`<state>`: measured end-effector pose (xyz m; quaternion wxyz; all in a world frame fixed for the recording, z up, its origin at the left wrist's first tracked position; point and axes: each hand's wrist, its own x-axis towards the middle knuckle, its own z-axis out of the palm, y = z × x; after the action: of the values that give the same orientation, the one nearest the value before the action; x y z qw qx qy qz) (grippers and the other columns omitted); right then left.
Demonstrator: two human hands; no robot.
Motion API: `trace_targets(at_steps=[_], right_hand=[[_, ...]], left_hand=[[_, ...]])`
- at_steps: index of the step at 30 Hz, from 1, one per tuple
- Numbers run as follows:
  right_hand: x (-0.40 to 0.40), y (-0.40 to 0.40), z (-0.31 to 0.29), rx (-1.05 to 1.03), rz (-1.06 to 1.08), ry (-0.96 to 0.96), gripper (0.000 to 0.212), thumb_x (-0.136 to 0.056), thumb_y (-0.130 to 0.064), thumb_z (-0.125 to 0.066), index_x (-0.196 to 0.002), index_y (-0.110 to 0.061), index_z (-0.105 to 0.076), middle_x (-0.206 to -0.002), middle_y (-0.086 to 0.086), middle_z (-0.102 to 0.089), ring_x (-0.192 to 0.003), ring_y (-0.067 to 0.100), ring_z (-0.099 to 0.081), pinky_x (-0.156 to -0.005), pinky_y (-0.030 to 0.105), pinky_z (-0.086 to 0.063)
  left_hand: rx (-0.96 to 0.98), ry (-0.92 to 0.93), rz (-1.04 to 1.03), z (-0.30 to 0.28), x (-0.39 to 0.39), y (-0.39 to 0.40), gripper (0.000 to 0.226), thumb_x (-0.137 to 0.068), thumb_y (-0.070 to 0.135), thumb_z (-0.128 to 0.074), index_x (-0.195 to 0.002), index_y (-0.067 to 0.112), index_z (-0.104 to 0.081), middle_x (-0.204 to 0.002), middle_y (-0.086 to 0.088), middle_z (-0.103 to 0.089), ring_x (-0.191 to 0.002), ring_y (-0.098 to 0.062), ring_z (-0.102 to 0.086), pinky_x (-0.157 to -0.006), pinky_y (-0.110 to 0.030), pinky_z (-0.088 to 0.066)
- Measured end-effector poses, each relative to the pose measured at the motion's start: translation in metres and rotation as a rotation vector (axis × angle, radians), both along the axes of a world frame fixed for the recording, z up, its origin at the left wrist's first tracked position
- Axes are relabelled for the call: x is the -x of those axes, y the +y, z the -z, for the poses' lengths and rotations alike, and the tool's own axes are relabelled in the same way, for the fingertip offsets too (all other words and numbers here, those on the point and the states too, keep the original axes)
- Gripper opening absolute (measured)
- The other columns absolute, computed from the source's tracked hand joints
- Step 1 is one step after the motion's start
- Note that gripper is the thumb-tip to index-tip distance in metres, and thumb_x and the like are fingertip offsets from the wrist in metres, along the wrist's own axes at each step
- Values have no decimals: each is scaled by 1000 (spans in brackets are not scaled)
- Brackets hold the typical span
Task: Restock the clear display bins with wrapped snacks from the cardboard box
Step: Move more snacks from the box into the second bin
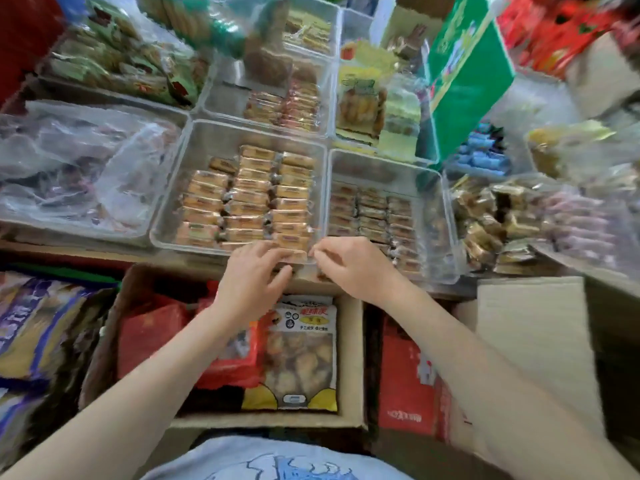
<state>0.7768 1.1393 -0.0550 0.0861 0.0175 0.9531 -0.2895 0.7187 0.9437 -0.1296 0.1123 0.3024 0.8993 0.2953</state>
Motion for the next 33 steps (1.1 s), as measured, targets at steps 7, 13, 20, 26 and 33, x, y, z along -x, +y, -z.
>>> trace_targets(at_steps=[7, 13, 20, 26, 33], right_hand=[[-198, 158, -80, -37, 456, 272, 24, -93, -20, -61, -70, -15, -61, -60, -12, -53, -59, 5, -50, -58, 21, -37], [-324, 309, -48, -112, 794, 114, 27, -95, -29, -56, -78, -10, -65, -76, 3, -67, -76, 21, -61, -75, 41, -52], [-386, 428, 36, -109, 1040, -223, 45, -95, -24, -60, -138, -13, -52, -145, 16, -45, -129, 35, -49, -100, 38, -44], [-404, 480, 95, -371, 921, -360, 54, -96, -24, -60, -145, -13, -39, -148, 12, -41, -138, 34, -33, -104, 46, -39], [-401, 491, 123, -658, 686, -415, 35, -100, -10, -44, -134, -10, -53, -139, 14, -49, -133, 35, -38, -105, 46, -37]], left_hand=[[-150, -193, 421, -59, -174, 177, 46, -98, 43, -52, -140, 24, -54, -147, 2, -45, -136, -17, -40, -112, -35, -36], [-220, 74, 462, -114, -275, 321, 47, -98, 44, -44, -142, 27, -49, -153, -1, -41, -139, -23, -39, -115, -44, -31], [-35, 167, 506, -106, -330, 424, 50, -101, 32, -52, -149, 22, -43, -151, -4, -45, -141, -23, -40, -113, -37, -35], [196, 217, 573, -78, -331, 442, 51, -98, 33, -53, -148, 22, -45, -151, -6, -45, -141, -26, -39, -111, -42, -37], [248, 191, 531, -73, -328, 442, 52, -97, 33, -55, -146, 22, -47, -151, -4, -43, -142, -24, -37, -112, -42, -37]])
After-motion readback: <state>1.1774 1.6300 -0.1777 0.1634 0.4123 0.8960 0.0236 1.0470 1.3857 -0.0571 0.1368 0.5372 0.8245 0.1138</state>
